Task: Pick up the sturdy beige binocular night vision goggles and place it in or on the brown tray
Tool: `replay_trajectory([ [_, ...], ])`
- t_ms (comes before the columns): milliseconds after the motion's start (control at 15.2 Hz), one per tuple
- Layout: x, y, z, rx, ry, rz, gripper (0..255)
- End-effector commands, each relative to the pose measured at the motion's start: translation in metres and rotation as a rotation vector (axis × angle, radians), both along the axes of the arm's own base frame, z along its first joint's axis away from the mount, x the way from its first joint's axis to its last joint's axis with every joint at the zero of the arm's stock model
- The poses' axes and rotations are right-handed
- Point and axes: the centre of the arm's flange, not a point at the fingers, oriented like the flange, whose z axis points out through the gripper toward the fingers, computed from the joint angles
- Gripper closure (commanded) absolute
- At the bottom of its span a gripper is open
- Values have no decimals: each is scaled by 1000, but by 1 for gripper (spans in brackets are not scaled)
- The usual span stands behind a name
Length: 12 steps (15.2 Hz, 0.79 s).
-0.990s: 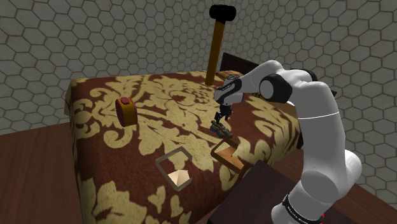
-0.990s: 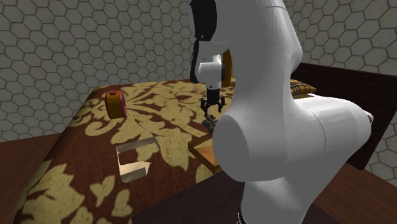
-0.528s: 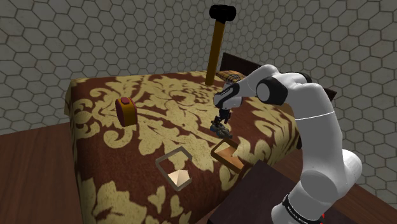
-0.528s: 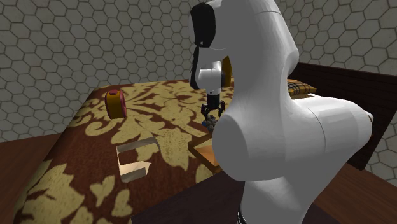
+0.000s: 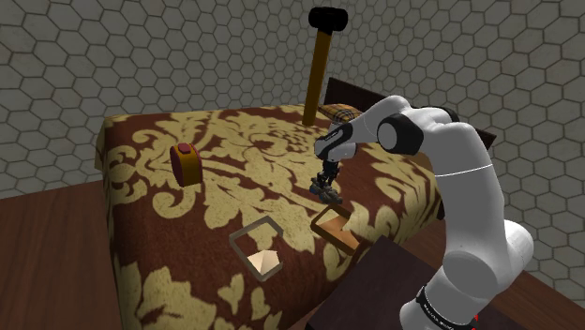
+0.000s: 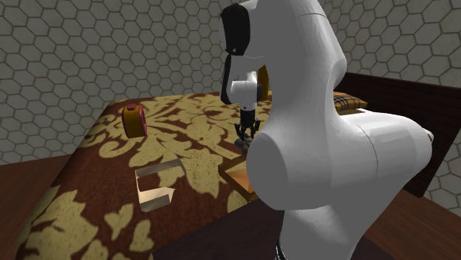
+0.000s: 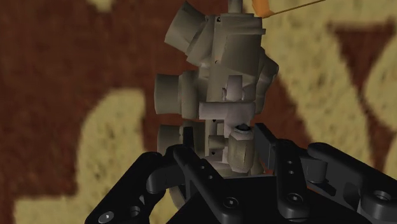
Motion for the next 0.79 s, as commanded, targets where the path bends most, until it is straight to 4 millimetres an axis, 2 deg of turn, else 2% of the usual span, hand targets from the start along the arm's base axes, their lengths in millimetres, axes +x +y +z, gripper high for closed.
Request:
replay_trajectory([
  [0, 0, 0, 0, 0, 0, 0, 255],
  [462, 0, 0, 0, 0, 0, 0, 255],
  [726, 0, 0, 21, 0, 0, 0, 255],
])
